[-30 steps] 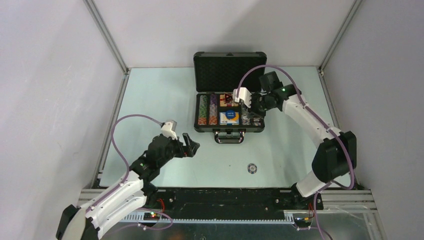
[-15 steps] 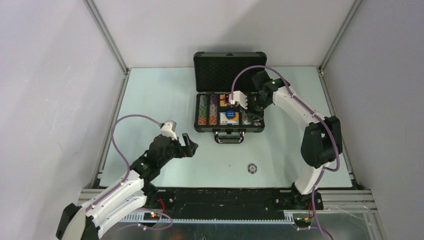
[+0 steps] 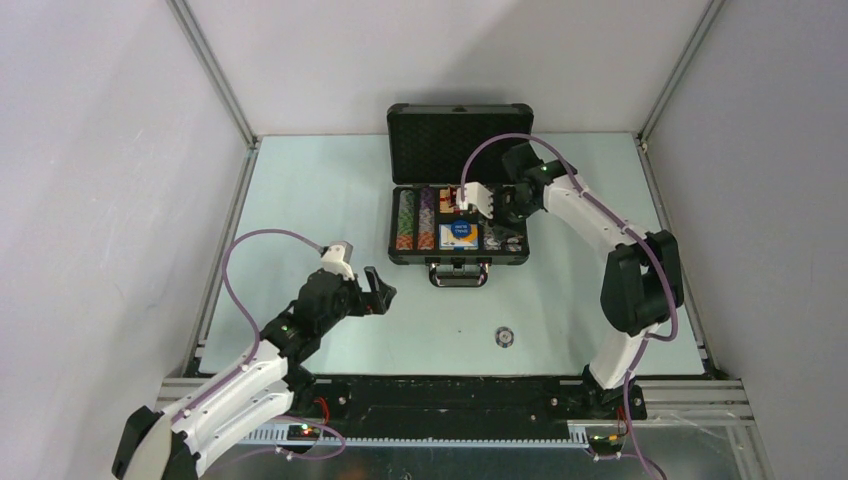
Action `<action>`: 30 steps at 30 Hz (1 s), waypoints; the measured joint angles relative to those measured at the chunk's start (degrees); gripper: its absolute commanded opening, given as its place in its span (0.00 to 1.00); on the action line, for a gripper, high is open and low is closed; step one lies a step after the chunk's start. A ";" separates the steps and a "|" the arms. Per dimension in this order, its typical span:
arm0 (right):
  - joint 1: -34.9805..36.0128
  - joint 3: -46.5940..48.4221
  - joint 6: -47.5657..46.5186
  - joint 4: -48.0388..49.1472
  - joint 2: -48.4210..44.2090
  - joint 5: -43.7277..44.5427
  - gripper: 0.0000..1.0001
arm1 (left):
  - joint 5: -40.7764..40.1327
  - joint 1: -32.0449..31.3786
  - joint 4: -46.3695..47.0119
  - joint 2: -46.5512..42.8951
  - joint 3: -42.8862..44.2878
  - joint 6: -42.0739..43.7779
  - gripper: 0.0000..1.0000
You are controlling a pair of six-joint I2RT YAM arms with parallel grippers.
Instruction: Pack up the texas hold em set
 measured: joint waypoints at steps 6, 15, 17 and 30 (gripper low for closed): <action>0.11 -0.04 0.00 0.63 1.03 0.15 0.00 | -0.02 0.00 0.00 0.35 0.00 0.00 1.00; 0.13 -0.02 0.00 0.83 1.62 0.20 0.00 | -0.07 0.00 -0.02 0.63 0.00 0.00 1.00; 0.13 -0.04 0.00 1.18 1.62 0.26 0.00 | -0.07 0.00 0.00 0.68 0.00 0.00 1.00; 0.50 -1.25 0.11 5.88 0.28 2.80 0.00 | -0.26 0.00 -0.02 1.38 0.00 0.00 1.00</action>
